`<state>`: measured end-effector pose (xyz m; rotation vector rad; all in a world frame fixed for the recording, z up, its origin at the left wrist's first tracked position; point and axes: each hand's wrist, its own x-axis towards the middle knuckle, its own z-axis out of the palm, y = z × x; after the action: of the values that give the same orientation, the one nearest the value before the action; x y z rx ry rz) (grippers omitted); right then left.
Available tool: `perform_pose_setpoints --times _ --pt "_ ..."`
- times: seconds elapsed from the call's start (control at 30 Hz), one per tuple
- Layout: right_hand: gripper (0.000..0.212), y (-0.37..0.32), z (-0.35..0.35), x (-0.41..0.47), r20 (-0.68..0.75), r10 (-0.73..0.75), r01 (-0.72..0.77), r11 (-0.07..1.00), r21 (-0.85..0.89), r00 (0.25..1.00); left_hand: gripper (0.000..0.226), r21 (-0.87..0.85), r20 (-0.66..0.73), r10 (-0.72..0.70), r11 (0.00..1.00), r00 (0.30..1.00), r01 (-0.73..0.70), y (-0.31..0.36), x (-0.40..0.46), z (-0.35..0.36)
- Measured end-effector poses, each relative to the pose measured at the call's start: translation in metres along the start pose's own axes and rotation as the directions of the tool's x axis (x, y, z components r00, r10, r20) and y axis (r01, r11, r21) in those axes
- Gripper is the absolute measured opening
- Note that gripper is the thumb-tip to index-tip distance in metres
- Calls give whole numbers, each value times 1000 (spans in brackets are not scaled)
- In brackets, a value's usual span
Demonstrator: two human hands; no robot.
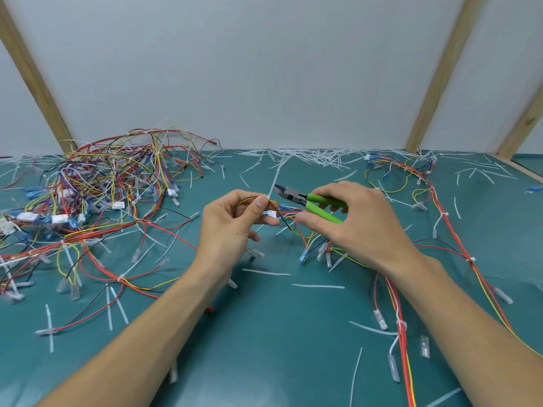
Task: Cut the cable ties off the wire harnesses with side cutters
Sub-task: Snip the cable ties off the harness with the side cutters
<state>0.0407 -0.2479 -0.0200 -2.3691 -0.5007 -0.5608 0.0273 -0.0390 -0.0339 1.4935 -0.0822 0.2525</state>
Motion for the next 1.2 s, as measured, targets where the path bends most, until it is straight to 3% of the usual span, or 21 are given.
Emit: perform_pose_setpoints --times 0.37,0.63,0.77,1.0,1.2 --pt "47 -1 -1 0 -18 -49 47 996 -72 999 9 53 -32 37 998 999 -35 -2 2 -1" --pt "55 -6 -1 -1 -20 -35 35 999 -34 999 12 193 -19 134 973 991 -128 -5 0 2" --pt "49 -7 -2 -1 -31 -18 18 1000 -11 999 11 207 -13 146 968 989 -141 -5 1 1" --pt "56 -10 -3 -2 -7 0 0 1000 18 1000 12 198 -11 156 969 988 -151 -6 1 0" --pt "57 -10 -1 -4 97 45 -47 999 20 994 13 212 4 159 965 987 -157 -8 1 1"
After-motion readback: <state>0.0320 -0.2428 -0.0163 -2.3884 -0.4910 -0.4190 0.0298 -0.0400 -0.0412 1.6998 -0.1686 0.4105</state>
